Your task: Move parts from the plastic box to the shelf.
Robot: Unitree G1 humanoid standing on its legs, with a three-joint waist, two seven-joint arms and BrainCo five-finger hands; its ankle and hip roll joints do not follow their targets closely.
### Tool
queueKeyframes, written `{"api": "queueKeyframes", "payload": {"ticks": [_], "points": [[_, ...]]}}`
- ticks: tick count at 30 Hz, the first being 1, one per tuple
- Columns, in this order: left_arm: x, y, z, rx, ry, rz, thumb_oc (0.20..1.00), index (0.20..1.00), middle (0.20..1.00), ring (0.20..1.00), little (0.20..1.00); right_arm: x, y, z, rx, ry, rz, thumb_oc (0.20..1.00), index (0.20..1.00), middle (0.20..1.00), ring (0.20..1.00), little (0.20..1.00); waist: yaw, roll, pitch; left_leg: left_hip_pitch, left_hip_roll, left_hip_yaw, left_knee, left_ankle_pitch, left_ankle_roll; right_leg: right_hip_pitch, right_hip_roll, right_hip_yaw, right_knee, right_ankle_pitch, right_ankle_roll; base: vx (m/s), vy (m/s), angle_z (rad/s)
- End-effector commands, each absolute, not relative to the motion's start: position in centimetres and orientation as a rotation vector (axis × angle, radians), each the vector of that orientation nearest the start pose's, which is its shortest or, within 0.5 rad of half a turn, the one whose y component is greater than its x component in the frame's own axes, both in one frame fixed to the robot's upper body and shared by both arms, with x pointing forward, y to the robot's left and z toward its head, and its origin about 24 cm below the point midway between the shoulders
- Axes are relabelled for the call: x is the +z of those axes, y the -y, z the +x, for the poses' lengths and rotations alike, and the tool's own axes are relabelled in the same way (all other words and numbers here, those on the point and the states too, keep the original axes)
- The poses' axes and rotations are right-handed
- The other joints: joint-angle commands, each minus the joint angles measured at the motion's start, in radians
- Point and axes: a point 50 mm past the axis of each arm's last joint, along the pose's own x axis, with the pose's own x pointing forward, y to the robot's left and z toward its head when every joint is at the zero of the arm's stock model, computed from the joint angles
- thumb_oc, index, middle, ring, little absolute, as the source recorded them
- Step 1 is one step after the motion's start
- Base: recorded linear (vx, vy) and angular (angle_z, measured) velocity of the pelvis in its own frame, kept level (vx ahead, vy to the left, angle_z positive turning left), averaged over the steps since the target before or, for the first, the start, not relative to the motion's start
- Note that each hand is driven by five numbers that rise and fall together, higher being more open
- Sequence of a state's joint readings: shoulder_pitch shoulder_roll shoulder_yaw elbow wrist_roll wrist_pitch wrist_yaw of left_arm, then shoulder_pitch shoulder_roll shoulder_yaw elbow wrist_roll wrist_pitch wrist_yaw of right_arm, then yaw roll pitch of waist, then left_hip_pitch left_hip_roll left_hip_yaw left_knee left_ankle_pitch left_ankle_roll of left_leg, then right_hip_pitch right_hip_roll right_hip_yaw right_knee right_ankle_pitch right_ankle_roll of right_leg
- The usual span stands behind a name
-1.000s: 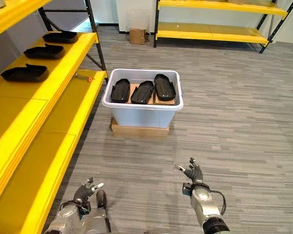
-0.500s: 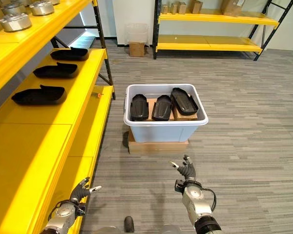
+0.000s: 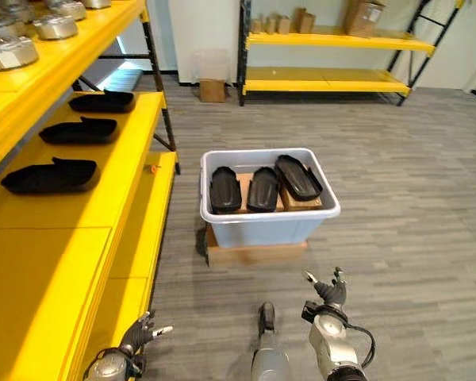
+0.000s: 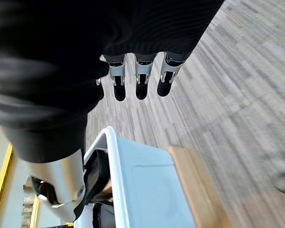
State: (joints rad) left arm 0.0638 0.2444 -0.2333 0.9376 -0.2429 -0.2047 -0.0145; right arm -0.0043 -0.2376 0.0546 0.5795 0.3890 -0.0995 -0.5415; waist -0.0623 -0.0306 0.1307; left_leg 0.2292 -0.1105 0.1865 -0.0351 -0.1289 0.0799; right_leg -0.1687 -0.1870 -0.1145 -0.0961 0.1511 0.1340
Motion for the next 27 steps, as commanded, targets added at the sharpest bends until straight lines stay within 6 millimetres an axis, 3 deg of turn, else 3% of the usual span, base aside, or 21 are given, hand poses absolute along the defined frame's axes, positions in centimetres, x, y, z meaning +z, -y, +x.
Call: {"api": "queueKeyframes", "payload": {"ticks": [1, 5, 9, 12, 14, 16, 17, 20, 22, 25, 27], "points": [[-12.3, -20.5, 15.6, -0.038, -0.715, 0.111, 1.000, 1.000, 1.000, 1.000, 1.000, -4.6, 25.2, 22.9, -0.704, -0.389, -0.116, 1.000, 1.000, 1.000, 1.000, 1.000, -0.002, -0.005, -0.002, 0.034, 0.096, -0.026, 0.001, -0.031, -0.029, 0.048, -0.012, -0.010, 0.009, 0.091, 0.019, 0.47, -0.339, 0.37], [-12.7, -20.6, 14.9, 0.012, -0.749, 0.066, 1.000, 1.000, 1.000, 1.000, 1.000, -4.8, 25.8, 22.6, -0.747, -0.406, -0.161, 1.000, 1.000, 1.000, 1.000, 1.000, -0.006, -0.011, -0.010, 0.038, 0.158, 0.039, 0.060, -0.010, -0.066, 0.077, 0.018, -0.063, 0.086, 0.032, -0.018, 0.47, -0.468, 0.13], [-13.1, -20.4, 14.3, 0.062, -0.760, 0.001, 1.000, 1.000, 1.000, 1.000, 1.000, -3.8, 27.1, 22.7, -0.760, -0.336, -0.242, 1.000, 1.000, 1.000, 1.000, 1.000, 0.001, -0.003, -0.017, -0.048, 0.248, 0.040, 0.187, 0.181, -0.130, 0.150, 0.094, -0.080, 0.082, -0.050, -0.095, 0.38, -0.449, -0.15], [-13.1, -20.5, 14.3, 0.084, -0.763, -0.006, 1.000, 1.000, 1.000, 1.000, 1.000, -2.9, 27.6, 22.8, -0.771, -0.283, -0.290, 1.000, 1.000, 1.000, 1.000, 1.000, -0.007, -0.001, -0.017, -0.071, 0.278, 0.061, 0.246, 0.179, -0.141, 0.174, 0.116, -0.096, 0.093, -0.094, -0.112, 0.25, -0.285, -0.04], [-13.1, -20.8, 14.3, 0.114, -0.764, -0.013, 1.000, 1.000, 1.000, 1.000, 1.000, -2.5, 27.9, 22.8, -0.788, -0.266, -0.286, 1.000, 1.000, 1.000, 1.000, 1.000, -0.019, -0.004, -0.022, -0.075, 0.312, 0.113, 0.294, 0.200, -0.153, 0.172, 0.129, -0.125, 0.111, -0.122, -0.132, 0.22, -0.350, 0.14], [-13.0, -21.3, 14.5, 0.136, -0.759, -0.013, 1.000, 1.000, 1.000, 1.000, 1.000, -2.4, 28.2, 22.4, -0.804, -0.257, -0.293, 1.000, 1.000, 1.000, 1.000, 1.000, -0.037, -0.005, -0.024, -0.079, 0.377, 0.202, 0.352, 0.251, -0.190, 0.195, 0.150, -0.172, 0.103, -0.149, -0.154, 0.25, -0.398, 0.49], [-12.9, -21.5, 14.8, 0.146, -0.749, -0.008, 1.000, 1.000, 1.000, 1.000, 1.000, -2.3, 28.1, 22.4, -0.807, -0.250, -0.293, 1.000, 1.000, 1.000, 1.000, 1.000, -0.038, -0.009, -0.025, -0.099, 0.378, 0.201, 0.391, 0.253, -0.193, 0.204, 0.157, -0.180, 0.090, -0.150, -0.162, 0.14, -0.205, 0.74], [-12.7, -21.8, 14.9, 0.184, -0.732, -0.004, 1.000, 1.000, 1.000, 1.000, 1.000, -2.3, 28.0, 22.6, -0.781, -0.247, -0.286, 1.000, 1.000, 1.000, 1.000, 1.000, -0.019, -0.004, -0.017, -0.144, 0.247, 0.138, 0.314, 0.142, -0.129, 0.194, 0.155, -0.158, 0.110, -0.154, -0.145, 0.13, -0.059, 0.32], [-12.3, -22.1, 15.3, 0.195, -0.712, 0.004, 1.000, 1.000, 1.000, 1.000, 1.000, -2.1, 27.7, 22.8, -0.763, -0.242, -0.278, 1.000, 1.000, 1.000, 1.000, 1.000, -0.012, -0.009, 0.001, -0.185, 0.219, 0.167, 0.280, 0.119, -0.117, 0.215, 0.159, -0.154, 0.102, -0.160, -0.139, 0.07, -0.017, -0.32], [-12.1, -22.1, 15.5, 0.202, -0.701, -0.008, 1.000, 1.000, 1.000, 1.000, 1.000, -1.9, 27.1, 23.1, -0.728, -0.243, -0.269, 1.000, 1.000, 1.000, 1.000, 1.000, -0.006, -0.013, 0.019, -0.253, 0.209, 0.180, 0.219, 0.142, -0.116, 0.247, 0.157, -0.126, 0.078, -0.159, -0.131, 0.04, 0.049, -0.14], [-12.1, -22.2, 15.5, 0.221, -0.701, -0.022, 1.000, 1.000, 1.000, 1.000, 1.000, -2.0, 26.4, 23.3, -0.692, -0.249, -0.265, 1.000, 1.000, 1.000, 1.000, 1.000, 0.001, -0.005, 0.030, -0.275, 0.217, 0.186, 0.110, 0.194, -0.132, 0.279, 0.156, -0.116, 0.055, -0.159, -0.121, 0.10, 0.113, -0.32]]}}
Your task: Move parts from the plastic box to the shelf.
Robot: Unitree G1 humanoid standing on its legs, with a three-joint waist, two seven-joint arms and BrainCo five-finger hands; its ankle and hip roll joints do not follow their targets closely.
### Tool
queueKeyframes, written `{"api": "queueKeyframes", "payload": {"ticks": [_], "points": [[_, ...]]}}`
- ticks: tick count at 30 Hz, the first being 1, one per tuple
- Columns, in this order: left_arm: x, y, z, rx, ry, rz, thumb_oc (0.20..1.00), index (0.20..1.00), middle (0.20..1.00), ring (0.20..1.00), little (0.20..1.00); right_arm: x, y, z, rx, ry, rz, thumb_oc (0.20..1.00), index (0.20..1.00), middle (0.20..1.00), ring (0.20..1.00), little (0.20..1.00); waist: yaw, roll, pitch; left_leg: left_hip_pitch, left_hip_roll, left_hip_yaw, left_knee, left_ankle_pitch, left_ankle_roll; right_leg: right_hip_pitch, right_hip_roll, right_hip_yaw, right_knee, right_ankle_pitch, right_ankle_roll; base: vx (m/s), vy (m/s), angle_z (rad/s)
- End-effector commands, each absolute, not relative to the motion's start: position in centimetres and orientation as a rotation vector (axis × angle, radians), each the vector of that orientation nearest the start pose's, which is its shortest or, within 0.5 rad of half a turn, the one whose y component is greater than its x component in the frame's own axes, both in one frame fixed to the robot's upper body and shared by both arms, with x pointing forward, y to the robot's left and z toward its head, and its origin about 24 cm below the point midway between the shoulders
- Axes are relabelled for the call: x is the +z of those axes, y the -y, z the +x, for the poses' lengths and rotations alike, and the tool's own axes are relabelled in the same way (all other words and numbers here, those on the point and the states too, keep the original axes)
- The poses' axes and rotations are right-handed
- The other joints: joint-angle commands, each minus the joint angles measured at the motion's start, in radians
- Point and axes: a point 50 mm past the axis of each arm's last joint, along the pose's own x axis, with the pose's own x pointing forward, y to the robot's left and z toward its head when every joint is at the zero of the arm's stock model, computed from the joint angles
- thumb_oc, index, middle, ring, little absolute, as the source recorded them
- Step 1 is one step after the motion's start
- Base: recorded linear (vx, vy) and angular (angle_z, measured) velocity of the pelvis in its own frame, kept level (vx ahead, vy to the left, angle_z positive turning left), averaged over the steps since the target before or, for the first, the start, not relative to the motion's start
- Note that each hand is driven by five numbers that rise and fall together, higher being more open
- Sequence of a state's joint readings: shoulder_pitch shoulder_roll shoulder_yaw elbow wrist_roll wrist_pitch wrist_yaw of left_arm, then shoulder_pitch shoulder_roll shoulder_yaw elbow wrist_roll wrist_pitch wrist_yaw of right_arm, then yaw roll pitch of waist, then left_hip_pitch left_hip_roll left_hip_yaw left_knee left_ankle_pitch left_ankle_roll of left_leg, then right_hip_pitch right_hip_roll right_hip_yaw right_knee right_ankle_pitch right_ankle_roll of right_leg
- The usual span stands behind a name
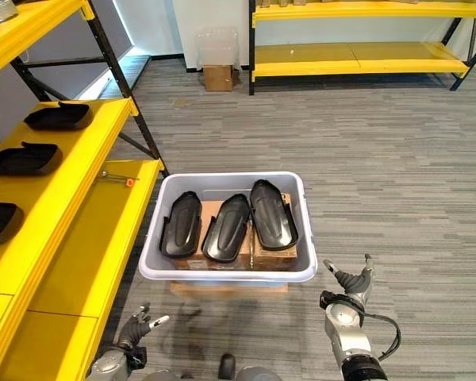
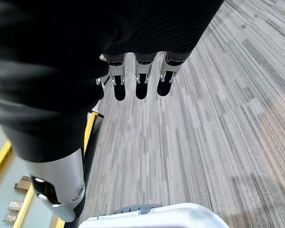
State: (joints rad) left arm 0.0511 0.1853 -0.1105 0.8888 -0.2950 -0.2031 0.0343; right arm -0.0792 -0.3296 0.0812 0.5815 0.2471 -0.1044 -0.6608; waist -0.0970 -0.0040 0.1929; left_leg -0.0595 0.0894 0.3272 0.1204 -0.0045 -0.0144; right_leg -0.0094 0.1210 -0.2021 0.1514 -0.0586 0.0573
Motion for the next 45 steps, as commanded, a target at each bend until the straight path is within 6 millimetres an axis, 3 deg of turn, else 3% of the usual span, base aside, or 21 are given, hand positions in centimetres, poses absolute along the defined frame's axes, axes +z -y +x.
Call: {"api": "queueKeyframes", "payload": {"ticks": [1, 2, 7, 12, 22, 25, 30, 33, 36, 42, 45], "points": [[-12.1, -22.2, 15.4, 0.233, -0.702, -0.032, 1.000, 1.000, 1.000, 1.000, 1.000, -2.0, 26.2, 23.3, -0.679, -0.251, -0.267, 1.000, 1.000, 1.000, 1.000, 1.000, 0.038, -0.028, -0.028, 0.010, 0.022, 0.037, -0.073, 0.096, -0.046, 0.129, -0.150, -0.022, -0.197, 0.051, -0.042, 0.09, 0.103, -0.17], [-12.1, -22.3, 15.4, 0.242, -0.703, -0.039, 1.000, 1.000, 1.000, 1.000, 1.000, -2.0, 26.0, 23.4, -0.668, -0.250, -0.272, 1.000, 1.000, 1.000, 1.000, 1.000, 0.041, -0.025, -0.025, 0.003, 0.027, 0.026, -0.084, 0.117, -0.053, 0.135, -0.149, -0.015, -0.199, 0.050, -0.042, 0.12, 0.162, -0.22], [-12.7, -22.1, 14.6, 0.273, -0.739, -0.054, 1.000, 1.000, 1.000, 1.000, 1.000, -2.4, 24.9, 23.6, -0.595, -0.272, -0.253, 1.000, 1.000, 1.000, 1.000, 1.000, 0.054, -0.027, -0.021, 0.050, 0.005, -0.034, -0.129, 0.079, -0.032, 0.139, -0.169, 0.006, -0.171, 0.042, -0.029, 0.06, 0.165, -0.72], [-13.0, -22.0, 14.3, 0.250, -0.761, -0.027, 1.000, 1.000, 1.000, 1.000, 1.000, -2.4, 24.7, 23.6, -0.585, -0.273, -0.251, 1.000, 1.000, 1.000, 1.000, 1.000, 0.047, -0.014, -0.027, 0.094, 0.005, -0.027, -0.173, 0.090, -0.028, 0.116, -0.174, -0.012, -0.156, 0.055, -0.030, 0.02, 0.161, -0.03], [-13.4, -22.9, 12.9, 0.291, -0.790, -0.039, 1.000, 1.000, 1.000, 1.000, 1.000, -2.1, 23.8, 24.5, -0.549, -0.264, -0.227, 1.000, 1.000, 1.000, 1.000, 1.000, 0.068, -0.012, -0.042, 0.136, -0.037, -0.032, -0.208, 0.042, 0.010, 0.080, -0.192, -0.035, -0.115, 0.050, -0.008, 0.03, 0.159, 0.03], [-13.3, -23.0, 13.2, 0.283, -0.785, -0.041, 1.000, 1.000, 1.000, 1.000, 1.000, -0.9, 23.2, 25.5, -0.524, -0.203, -0.225, 1.000, 1.000, 1.000, 1.000, 1.000, 0.082, -0.019, -0.034, 0.131, -0.056, -0.032, -0.207, 0.015, 0.033, 0.046, -0.197, -0.053, -0.001, -0.007, 0.002, -0.02, 0.282, -0.01], [-13.2, -22.9, 13.6, 0.277, -0.785, -0.026, 1.000, 1.000, 1.000, 1.000, 1.000, -0.2, 22.4, 26.2, -0.497, -0.178, -0.201, 1.000, 1.000, 1.000, 1.000, 1.000, 0.085, -0.021, -0.013, 0.135, -0.076, -0.028, -0.208, -0.012, 0.072, -0.067, -0.245, -0.065, 0.213, 0.049, 0.059, -0.05, 0.109, -0.19], [-13.1, -23.4, 13.6, 0.306, -0.787, -0.034, 1.000, 1.000, 1.000, 1.000, 1.000, -0.2, 21.8, 26.3, -0.464, -0.172, -0.194, 1.000, 1.000, 1.000, 1.000, 1.000, 0.087, -0.022, -0.004, 0.146, -0.066, -0.025, -0.208, -0.016, 0.062, -0.080, -0.292, -0.070, 0.126, 0.110, 0.073, 0.01, -0.075, -0.08], [-12.8, -23.8, 14.0, 0.284, -0.778, -0.013, 1.000, 1.000, 1.000, 1.000, 1.000, 0.0, 21.1, 26.4, -0.440, -0.148, -0.206, 1.000, 1.000, 1.000, 1.000, 1.000, 0.083, -0.028, 0.007, 0.165, -0.045, -0.026, -0.208, -0.034, 0.049, -0.124, -0.335, -0.043, -0.004, 0.227, 0.101, 0.02, -0.199, -0.23], [-13.1, -23.4, 13.3, 0.249, -0.803, 0.014, 1.000, 1.000, 1.000, 1.000, 1.000, 0.9, 20.7, 26.6, -0.341, -0.077, -0.262, 1.000, 1.000, 1.000, 1.000, 1.000, 0.080, -0.032, -0.009, 0.163, -0.001, -0.014, -0.208, -0.007, 0.011, -0.040, -0.300, -0.055, -0.138, 0.176, 0.095, 0.07, -0.190, 0.16], [-13.3, -22.3, 13.4, 0.184, -0.800, 0.022, 1.000, 1.000, 1.000, 1.000, 1.000, 2.1, 20.9, 27.2, -0.276, -0.034, -0.308, 1.000, 1.000, 1.000, 1.000, 1.000, 0.083, -0.034, -0.016, 0.148, -0.006, -0.014, -0.208, 0.021, 0.005, -0.006, -0.283, -0.059, -0.170, 0.166, 0.063, 0.08, -0.082, 0.23]]}}
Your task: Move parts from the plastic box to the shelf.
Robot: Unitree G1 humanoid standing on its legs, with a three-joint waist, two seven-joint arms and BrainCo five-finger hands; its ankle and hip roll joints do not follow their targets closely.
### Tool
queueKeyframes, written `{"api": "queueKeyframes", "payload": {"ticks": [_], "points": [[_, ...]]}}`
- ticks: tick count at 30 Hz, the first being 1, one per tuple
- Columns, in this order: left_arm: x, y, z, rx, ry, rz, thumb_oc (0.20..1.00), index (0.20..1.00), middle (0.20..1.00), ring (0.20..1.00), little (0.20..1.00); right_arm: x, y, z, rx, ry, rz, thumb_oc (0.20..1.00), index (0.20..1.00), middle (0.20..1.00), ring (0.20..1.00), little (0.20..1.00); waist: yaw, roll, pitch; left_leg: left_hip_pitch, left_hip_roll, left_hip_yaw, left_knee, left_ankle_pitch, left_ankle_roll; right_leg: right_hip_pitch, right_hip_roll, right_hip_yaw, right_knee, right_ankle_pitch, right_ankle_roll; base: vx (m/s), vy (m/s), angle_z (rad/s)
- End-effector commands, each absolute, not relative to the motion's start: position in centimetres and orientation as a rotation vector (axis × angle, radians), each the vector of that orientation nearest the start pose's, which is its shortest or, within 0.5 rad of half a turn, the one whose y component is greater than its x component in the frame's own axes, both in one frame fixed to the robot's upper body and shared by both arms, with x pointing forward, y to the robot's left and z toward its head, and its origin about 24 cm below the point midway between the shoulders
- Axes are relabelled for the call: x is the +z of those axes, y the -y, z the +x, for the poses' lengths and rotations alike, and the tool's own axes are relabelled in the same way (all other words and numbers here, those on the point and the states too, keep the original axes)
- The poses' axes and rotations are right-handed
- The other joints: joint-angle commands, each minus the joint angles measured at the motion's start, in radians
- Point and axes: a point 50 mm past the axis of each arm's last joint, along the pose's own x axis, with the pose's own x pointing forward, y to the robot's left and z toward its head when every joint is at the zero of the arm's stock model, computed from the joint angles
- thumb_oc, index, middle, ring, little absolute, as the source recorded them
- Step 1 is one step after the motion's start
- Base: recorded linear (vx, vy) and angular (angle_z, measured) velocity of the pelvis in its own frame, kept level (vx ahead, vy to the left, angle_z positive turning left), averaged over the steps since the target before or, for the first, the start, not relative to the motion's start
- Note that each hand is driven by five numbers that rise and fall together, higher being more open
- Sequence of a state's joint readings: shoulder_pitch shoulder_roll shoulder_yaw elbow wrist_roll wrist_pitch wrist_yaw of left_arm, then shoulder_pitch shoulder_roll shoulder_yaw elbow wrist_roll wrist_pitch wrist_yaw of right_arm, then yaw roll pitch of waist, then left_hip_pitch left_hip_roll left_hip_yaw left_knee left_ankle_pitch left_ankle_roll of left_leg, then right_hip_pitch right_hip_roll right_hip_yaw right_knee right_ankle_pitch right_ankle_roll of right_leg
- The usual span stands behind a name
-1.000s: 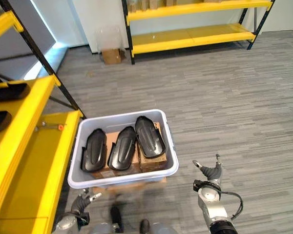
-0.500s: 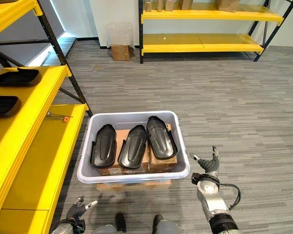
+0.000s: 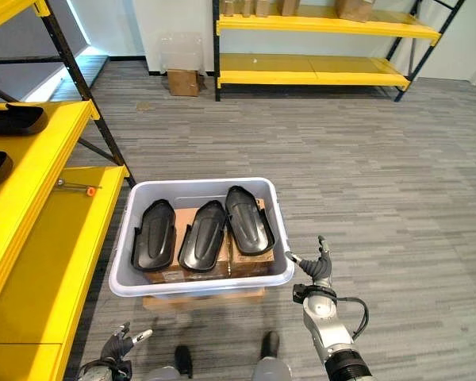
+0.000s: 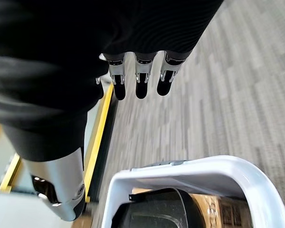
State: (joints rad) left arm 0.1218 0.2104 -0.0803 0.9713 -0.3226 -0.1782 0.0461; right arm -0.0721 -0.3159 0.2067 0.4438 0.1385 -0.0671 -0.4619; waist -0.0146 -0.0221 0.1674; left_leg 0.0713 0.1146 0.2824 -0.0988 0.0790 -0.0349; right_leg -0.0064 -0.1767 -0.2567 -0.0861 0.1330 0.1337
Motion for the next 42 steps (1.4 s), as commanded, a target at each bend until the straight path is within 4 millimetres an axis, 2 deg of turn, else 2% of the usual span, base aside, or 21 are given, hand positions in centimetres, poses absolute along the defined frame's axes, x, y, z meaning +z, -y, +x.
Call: {"api": "queueKeyframes", "payload": {"ticks": [1, 4, 7, 11, 12, 16, 18, 19, 20, 21, 23, 26, 30, 31, 32, 35, 38, 39, 41, 42], "points": [[-13.3, -22.2, 13.4, 0.175, -0.799, 0.024, 1.000, 1.000, 1.000, 1.000, 1.000, 2.3, 20.9, 27.3, -0.262, -0.029, -0.308, 1.000, 1.000, 1.000, 1.000, 1.000, 0.002, -0.015, 0.010, 0.017, -0.032, 0.026, 0.012, -0.061, 0.026, -0.009, 0.014, -0.002, 0.070, -0.028, -0.015, 0.04, -0.050, -0.16], [-13.2, -22.1, 13.5, 0.171, -0.793, 0.017, 1.000, 1.000, 1.000, 1.000, 1.000, 3.2, 20.8, 27.9, -0.199, 0.000, -0.326, 1.000, 1.000, 1.000, 1.000, 1.000, 0.008, -0.013, 0.014, 0.012, -0.035, 0.011, 0.012, -0.054, 0.021, 0.003, 0.027, 0.008, 0.066, -0.043, -0.028, 0.10, -0.051, -0.10], [-12.7, -22.0, 14.6, 0.141, -0.757, 0.014, 1.000, 1.000, 1.000, 1.000, 1.000, 4.6, 20.4, 29.0, -0.145, 0.062, -0.374, 1.000, 1.000, 1.000, 1.000, 1.000, 0.016, -0.006, 0.033, -0.007, -0.037, -0.005, 0.012, -0.042, 0.018, -0.011, 0.032, 0.018, 0.076, -0.051, -0.036, 0.01, -0.009, -0.01], [-11.0, -21.9, 17.7, 0.107, -0.645, 0.005, 1.000, 1.000, 1.000, 1.000, 1.000, 9.2, 19.2, 31.8, -0.056, 0.237, -0.472, 1.000, 1.000, 1.000, 1.000, 1.000, 0.037, 0.011, 0.104, -0.086, -0.040, -0.030, 0.053, -0.035, 0.016, -0.078, 0.027, 0.024, 0.125, -0.063, -0.044, -0.10, 0.009, 0.04], [-10.9, -21.9, 18.0, 0.107, -0.631, 0.002, 1.000, 1.000, 1.000, 1.000, 1.000, 9.7, 19.0, 32.1, -0.044, 0.250, -0.469, 1.000, 1.000, 1.000, 1.000, 1.000, 0.038, 0.013, 0.112, -0.094, -0.041, -0.033, 0.059, -0.035, 0.016, -0.085, 0.026, 0.025, 0.131, -0.064, -0.045, -0.10, 0.020, 0.10], [-7.1, -22.3, 22.1, 0.161, -0.401, -0.034, 1.000, 1.000, 1.000, 1.000, 1.000, 15.2, 16.5, 33.9, 0.051, 0.420, -0.462, 1.000, 1.000, 1.000, 1.000, 1.000, 0.062, 0.031, 0.192, -0.209, -0.054, -0.070, 0.126, -0.038, 0.017, -0.175, 0.019, 0.029, 0.187, -0.084, -0.053, -0.14, 0.005, 0.14], [-5.1, -23.1, 23.2, 0.295, -0.278, -0.069, 1.000, 1.000, 1.000, 1.000, 1.000, 17.0, 15.5, 34.0, 0.073, 0.477, -0.469, 1.000, 1.000, 1.000, 1.000, 1.000, 0.073, 0.040, 0.223, -0.260, -0.061, -0.083, 0.160, -0.039, 0.020, -0.217, 0.015, 0.027, 0.218, -0.094, -0.059, -0.12, 0.000, 0.17], [-3.6, -24.0, 23.7, 0.441, -0.189, -0.089, 1.000, 1.000, 1.000, 1.000, 1.000, 17.9, 15.0, 34.1, 0.079, 0.497, -0.457, 1.000, 1.000, 1.000, 1.000, 1.000, 0.081, 0.045, 0.241, -0.292, -0.066, -0.094, 0.181, -0.040, 0.022, -0.244, 0.011, 0.024, 0.238, -0.101, -0.062, -0.19, -0.056, 0.24], [-1.9, -26.7, 23.5, 0.770, -0.105, -0.232, 1.000, 1.000, 1.000, 1.000, 1.000, 19.1, 13.2, 34.2, 0.091, 0.549, -0.470, 1.000, 1.000, 1.000, 1.000, 1.000, 0.112, 0.052, 0.279, -0.358, -0.078, -0.116, 0.214, -0.038, 0.025, -0.298, 0.005, 0.013, 0.275, -0.113, -0.065, -0.19, -0.094, 0.25], [-1.8, -27.5, 23.1, 0.879, -0.095, -0.293, 1.000, 1.000, 1.000, 1.000, 1.000, 19.4, 12.6, 34.3, 0.090, 0.559, -0.476, 1.000, 1.000, 1.000, 1.000, 1.000, 0.123, 0.052, 0.289, -0.379, -0.081, -0.123, 0.221, -0.035, 0.027, -0.316, 0.004, 0.008, 0.287, -0.117, -0.065, -0.15, -0.104, 0.23], [-1.9, -28.5, 22.4, 1.006, -0.099, -0.333, 1.000, 1.000, 1.000, 1.000, 1.000, 19.7, 11.9, 34.4, 0.083, 0.564, -0.475, 1.000, 1.000, 1.000, 1.000, 1.000, 0.136, 0.052, 0.302, -0.405, -0.084, -0.133, 0.227, -0.030, 0.027, -0.339, 0.005, 0.006, 0.304, -0.120, -0.064, -0.07, -0.097, 0.28], [-2.7, -31.0, 20.1, 1.242, -0.082, -0.380, 1.000, 1.000, 1.000, 1.000, 1.000, 19.5, 10.8, 35.3, 0.015, 0.526, -0.430, 1.000, 1.000, 1.000, 1.000, 1.000, 0.167, 0.053, 0.340, -0.481, -0.083, -0.153, 0.245, -0.011, 0.035, -0.421, 0.002, 0.004, 0.378, -0.139, -0.071, -0.12, -0.086, 0.32], [-4.0, -31.9, 18.4, 1.384, -0.099, -0.450, 1.000, 1.000, 1.000, 1.000, 1.000, 19.2, 11.7, 36.3, -0.083, 0.477, -0.412, 1.000, 1.000, 1.000, 1.000, 1.000, 0.167, 0.073, 0.353, -0.550, -0.087, -0.161, 0.254, 0.003, 0.039, -0.497, 0.008, 0.015, 0.416, -0.147, -0.084, -0.08, 0.026, 0.20], [-5.4, -32.1, 17.2, 1.420, -0.142, -0.504, 1.000, 1.000, 1.000, 1.000, 1.000, 18.7, 12.7, 37.0, -0.193, 0.436, -0.388, 1.000, 1.000, 1.000, 1.000, 1.000, 0.160, 0.079, 0.353, -0.565, -0.087, -0.163, 0.254, -0.011, 0.029, -0.516, 0.015, 0.033, 0.431, -0.176, -0.082, -0.03, 0.090, 0.14], [-6.4, -32.0, 16.5, 1.410, -0.166, -0.532, 1.000, 1.000, 1.000, 1.000, 1.000, 18.7, 13.7, 37.3, -0.315, 0.444, -0.383, 1.000, 1.000, 1.000, 1.000, 1.000, 0.154, 0.086, 0.353, -0.586, -0.083, -0.157, 0.255, -0.007, 0.026, -0.538, 0.020, 0.040, 0.439, -0.178, -0.086, -0.01, 0.079, 0.03], [-7.1, -31.5, 16.2, 1.366, -0.171, -0.544, 1.000, 1.000, 1.000, 1.000, 1.000, 19.1, 14.8, 37.3, -0.415, 0.510, -0.428, 1.000, 1.000, 1.000, 1.000, 1.000, 0.147, 0.093, 0.353, -0.602, -0.082, -0.153, 0.257, -0.006, 0.024, -0.556, 0.022, 0.044, 0.444, -0.182, -0.089, -0.03, 0.045, -0.12], [-7.6, -30.7, 16.2, 1.294, -0.178, -0.550, 1.000, 1.000, 1.000, 1.000, 1.000, 21.0, 15.2, 36.5, -0.529, 0.721, -0.546, 1.000, 1.000, 1.000, 1.000, 1.000, 0.143, 0.108, 0.353, -0.618, -0.086, -0.147, 0.260, -0.007, 0.022, -0.573, 0.023, 0.047, 0.447, -0.184, -0.089, -0.04, 0.054, -0.11], [-7.9, -30.0, 16.3, 1.253, -0.180, -0.573, 1.000, 1.000, 1.000, 1.000, 1.000, 22.8, 14.9, 35.6, -0.556, 0.900, -0.621, 1.000, 1.000, 1.000, 1.000, 1.000, 0.139, 0.119, 0.353, -0.635, -0.084, -0.137, 0.260, 0.016, 0.027, -0.591, 0.025, 0.042, 0.445, -0.164, -0.097, -0.07, 0.076, -0.15], [-8.1, -29.4, 16.3, 1.214, -0.186, -0.574, 1.000, 1.000, 1.000, 1.000, 1.000, 24.2, 14.5, 34.6, -0.550, 1.035, -0.672, 1.000, 1.000, 1.000, 1.000, 1.000, 0.134, 0.129, 0.353, -0.636, -0.086, -0.136, 0.261, 0.015, 0.026, -0.594, 0.023, 0.045, 0.449, -0.168, -0.095, 0.01, 0.058, -0.11], [-8.2, -29.4, 16.2, 1.212, -0.190, -0.573, 1.000, 1.000, 1.000, 1.000, 1.000, 24.2, 14.5, 34.5, -0.547, 1.037, -0.676, 1.000, 1.000, 1.000, 1.000, 1.000, 0.132, 0.127, 0.353, -0.619, -0.089, -0.144, 0.262, -0.006, 0.018, -0.580, 0.022, 0.056, 0.453, -0.189, -0.086, 0.02, 0.056, -0.12]]}}
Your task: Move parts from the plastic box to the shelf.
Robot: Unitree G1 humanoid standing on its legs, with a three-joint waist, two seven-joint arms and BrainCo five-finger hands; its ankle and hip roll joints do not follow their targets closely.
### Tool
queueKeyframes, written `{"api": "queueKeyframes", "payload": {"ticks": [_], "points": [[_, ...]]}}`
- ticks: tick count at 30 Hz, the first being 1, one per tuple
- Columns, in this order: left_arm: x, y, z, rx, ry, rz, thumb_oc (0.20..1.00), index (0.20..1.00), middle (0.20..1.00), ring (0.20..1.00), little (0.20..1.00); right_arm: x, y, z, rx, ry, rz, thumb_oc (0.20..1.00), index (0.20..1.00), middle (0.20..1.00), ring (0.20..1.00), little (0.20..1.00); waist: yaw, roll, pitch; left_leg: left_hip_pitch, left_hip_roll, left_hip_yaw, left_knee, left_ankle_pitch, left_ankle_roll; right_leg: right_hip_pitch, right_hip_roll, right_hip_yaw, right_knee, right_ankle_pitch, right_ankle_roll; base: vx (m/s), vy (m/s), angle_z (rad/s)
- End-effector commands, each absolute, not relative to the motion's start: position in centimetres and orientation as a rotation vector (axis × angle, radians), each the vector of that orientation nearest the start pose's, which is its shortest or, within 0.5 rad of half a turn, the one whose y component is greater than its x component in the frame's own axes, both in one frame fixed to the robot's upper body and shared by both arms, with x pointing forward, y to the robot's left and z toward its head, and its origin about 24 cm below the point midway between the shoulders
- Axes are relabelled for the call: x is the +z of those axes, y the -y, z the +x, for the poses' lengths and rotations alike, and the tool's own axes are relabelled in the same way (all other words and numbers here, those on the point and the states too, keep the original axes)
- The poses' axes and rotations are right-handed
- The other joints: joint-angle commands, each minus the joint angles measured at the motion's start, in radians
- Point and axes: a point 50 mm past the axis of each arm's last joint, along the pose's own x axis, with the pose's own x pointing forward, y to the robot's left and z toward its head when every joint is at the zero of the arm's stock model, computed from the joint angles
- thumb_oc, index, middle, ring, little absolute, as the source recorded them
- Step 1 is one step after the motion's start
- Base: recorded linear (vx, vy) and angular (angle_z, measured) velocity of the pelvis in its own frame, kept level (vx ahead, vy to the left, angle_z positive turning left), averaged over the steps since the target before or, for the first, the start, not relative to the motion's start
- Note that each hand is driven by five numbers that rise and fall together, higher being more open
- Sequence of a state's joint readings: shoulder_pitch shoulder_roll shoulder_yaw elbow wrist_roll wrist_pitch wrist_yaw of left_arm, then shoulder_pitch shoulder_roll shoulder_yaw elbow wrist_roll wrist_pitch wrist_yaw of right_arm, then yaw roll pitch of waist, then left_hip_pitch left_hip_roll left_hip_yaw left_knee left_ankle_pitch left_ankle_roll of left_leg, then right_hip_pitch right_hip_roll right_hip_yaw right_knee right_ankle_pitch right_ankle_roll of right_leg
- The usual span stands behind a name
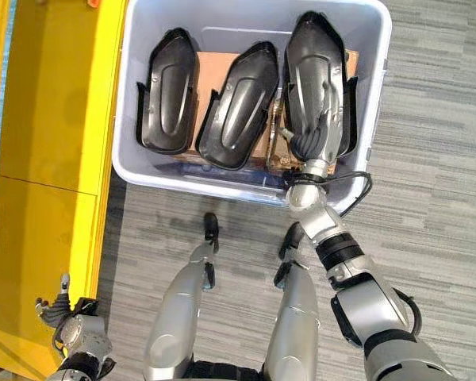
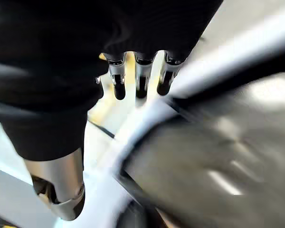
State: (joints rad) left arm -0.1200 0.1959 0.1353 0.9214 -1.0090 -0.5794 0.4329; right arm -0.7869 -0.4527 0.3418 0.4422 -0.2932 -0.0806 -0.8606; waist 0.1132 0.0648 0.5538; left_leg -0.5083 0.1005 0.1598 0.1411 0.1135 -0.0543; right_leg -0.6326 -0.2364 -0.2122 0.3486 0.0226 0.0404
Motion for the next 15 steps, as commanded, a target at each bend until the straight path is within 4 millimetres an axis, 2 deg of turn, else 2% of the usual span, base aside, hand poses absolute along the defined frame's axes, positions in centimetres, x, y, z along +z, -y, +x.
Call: {"api": "queueKeyframes", "payload": {"ticks": [1, 6, 8, 9, 15], "points": [[-8.3, -29.2, 16.1, 1.200, -0.192, -0.587, 1.000, 1.000, 1.000, 1.000, 1.000, 25.3, 14.1, 33.6, -0.526, 1.125, -0.715, 1.000, 1.000, 1.000, 1.000, 1.000, 0.001, 0.049, -0.034, -0.054, -0.073, -0.011, 0.019, -0.019, 0.044, 0.032, 0.083, 0.006, 0.016, -0.061, -0.002, 0.02, 0.055, -0.13], [-9.0, -29.0, 15.2, 1.165, -0.214, -0.592, 1.000, 1.000, 1.000, 1.000, 1.000, 26.4, 12.5, 31.7, -0.453, 1.287, -0.808, 1.000, 1.000, 1.000, 1.000, 1.000, -0.013, 0.058, -0.034, -0.039, -0.076, -0.002, 0.012, -0.017, 0.039, 0.038, 0.085, 0.022, 0.019, -0.070, -0.003, 0.00, 0.030, -0.02], [-9.4, -29.1, 14.6, 1.151, -0.231, -0.599, 1.000, 1.000, 1.000, 1.000, 1.000, 26.3, 12.3, 31.6, -0.447, 1.245, -0.805, 1.000, 1.000, 1.000, 1.000, 1.000, -0.018, 0.062, -0.034, -0.030, -0.076, 0.002, 0.006, -0.017, 0.037, 0.040, 0.086, 0.028, 0.018, -0.070, -0.004, 0.04, 0.009, -0.01], [-9.5, -29.1, 14.3, 1.145, -0.237, -0.591, 1.000, 1.000, 1.000, 1.000, 1.000, 26.0, 12.4, 31.7, -0.446, 1.229, -0.812, 1.000, 1.000, 1.000, 1.000, 1.000, -0.019, 0.060, -0.034, -0.010, -0.081, -0.005, 0.005, -0.037, 0.029, 0.057, 0.084, 0.039, 0.020, -0.093, 0.004, 0.08, 0.019, -0.06], [-9.9, -29.1, 13.5, 1.103, -0.238, -0.601, 1.000, 1.000, 1.000, 1.000, 1.000, 24.4, 13.5, 33.2, -0.512, 1.039, -0.813, 1.000, 1.000, 1.000, 1.000, 1.000, -0.020, 0.069, -0.034, -0.008, -0.083, 0.006, -0.012, -0.034, 0.027, 0.055, 0.084, 0.039, 0.008, -0.092, 0.001, 0.01, 0.010, -0.04]]}}
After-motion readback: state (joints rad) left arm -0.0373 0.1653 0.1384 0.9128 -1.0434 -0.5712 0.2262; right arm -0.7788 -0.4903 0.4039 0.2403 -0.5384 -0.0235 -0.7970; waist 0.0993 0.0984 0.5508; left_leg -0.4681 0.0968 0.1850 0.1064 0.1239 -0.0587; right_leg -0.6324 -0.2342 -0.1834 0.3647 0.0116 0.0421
